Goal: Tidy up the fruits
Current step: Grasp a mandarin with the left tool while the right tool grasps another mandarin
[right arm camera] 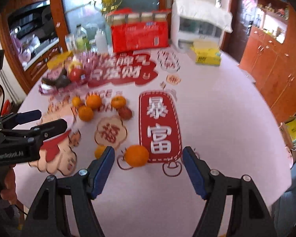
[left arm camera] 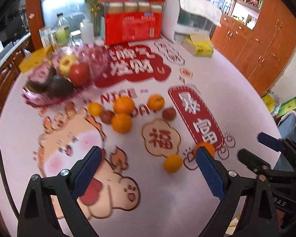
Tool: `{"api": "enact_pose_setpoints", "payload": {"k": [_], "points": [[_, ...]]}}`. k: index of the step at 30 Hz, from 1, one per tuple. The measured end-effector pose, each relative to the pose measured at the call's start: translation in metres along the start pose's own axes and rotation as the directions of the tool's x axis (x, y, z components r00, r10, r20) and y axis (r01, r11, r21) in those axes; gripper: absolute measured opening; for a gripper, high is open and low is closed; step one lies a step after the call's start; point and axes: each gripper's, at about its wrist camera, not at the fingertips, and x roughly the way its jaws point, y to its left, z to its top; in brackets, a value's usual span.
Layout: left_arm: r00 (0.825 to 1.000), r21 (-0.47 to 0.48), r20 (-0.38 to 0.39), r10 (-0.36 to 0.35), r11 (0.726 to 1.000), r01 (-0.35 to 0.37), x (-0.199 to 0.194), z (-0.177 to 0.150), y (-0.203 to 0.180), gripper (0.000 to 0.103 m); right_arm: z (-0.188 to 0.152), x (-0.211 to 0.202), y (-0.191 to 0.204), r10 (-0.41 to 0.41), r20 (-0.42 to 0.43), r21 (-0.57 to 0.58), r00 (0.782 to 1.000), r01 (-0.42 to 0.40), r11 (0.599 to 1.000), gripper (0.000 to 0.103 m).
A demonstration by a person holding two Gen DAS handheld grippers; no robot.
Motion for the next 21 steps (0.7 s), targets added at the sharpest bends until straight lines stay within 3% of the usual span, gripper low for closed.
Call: {"api": "enact_pose_setpoints", "payload": {"k": [3, 7, 11, 14, 21], "points": [[0.999, 0.006, -0.035, -0.007, 1.0, 0.007, 0.023, -0.011, -0.011, 0.091, -0.007, 0.025, -0.004, 0.055, -0.041, -0.019, 0.998, -0.056, 0.998, 0.069], [0.997, -0.002, -0.079, -0.01, 1.0, 0.009, 0.047, -0.018, -0.016, 0.077, -0.012, 0.049, 0.001, 0.08, -0.072, -0.081, 0.994, -0.086, 0.993, 0.062], [0.992, -0.036, -0.116, -0.046, 0.998, 0.042, 0.062, -0.022, -0.016, 0.077, -0.019, 0.073, 0.003, 0.115, -0.111, -0.119, 0.987, -0.128, 0.985, 0.061], [0.991, -0.025, -0.124, -0.042, 0.999, 0.039, 0.069, -0.023, -0.022, 0.076, -0.021, 0.084, 0.006, 0.121, -0.119, -0.156, 0.985, -0.139, 0.978, 0.059], [0.982, -0.039, -0.174, -0.072, 0.997, 0.066, 0.084, -0.024, -0.031, 0.057, -0.021, 0.094, 0.013, 0.187, -0.107, -0.216, 0.976, -0.207, 0.954, 0.046]]}}
